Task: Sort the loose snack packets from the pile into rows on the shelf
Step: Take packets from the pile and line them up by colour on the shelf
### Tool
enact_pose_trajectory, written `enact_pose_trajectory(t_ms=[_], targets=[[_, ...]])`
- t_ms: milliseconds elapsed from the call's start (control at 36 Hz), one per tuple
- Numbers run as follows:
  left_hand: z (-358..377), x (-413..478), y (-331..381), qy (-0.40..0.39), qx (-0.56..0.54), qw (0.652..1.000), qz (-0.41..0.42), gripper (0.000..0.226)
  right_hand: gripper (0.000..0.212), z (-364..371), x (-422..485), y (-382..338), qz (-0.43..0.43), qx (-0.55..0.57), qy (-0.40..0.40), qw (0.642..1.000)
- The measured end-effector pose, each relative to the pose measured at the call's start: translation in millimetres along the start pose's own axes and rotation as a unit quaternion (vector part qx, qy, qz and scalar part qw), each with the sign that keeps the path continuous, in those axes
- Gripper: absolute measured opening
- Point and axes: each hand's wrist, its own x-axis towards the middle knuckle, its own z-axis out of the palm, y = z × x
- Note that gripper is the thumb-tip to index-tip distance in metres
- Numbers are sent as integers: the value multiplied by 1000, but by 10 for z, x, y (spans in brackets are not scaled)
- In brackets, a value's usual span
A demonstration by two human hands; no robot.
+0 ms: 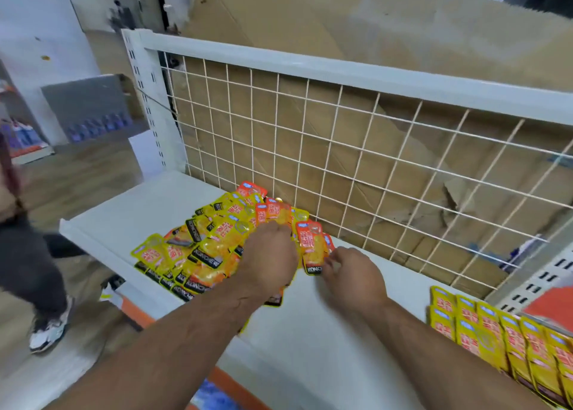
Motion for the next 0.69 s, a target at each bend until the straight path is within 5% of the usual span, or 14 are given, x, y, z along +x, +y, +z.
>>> enact_pose_trajectory(t_ms=[444, 694], targets=[[7, 550, -561, -102, 31, 994, -19, 67, 31, 341, 824, -753, 108, 193, 11, 975], [10, 611, -602, -126, 1, 991, -33, 63, 26, 364, 915, -843, 131, 188, -32, 973]])
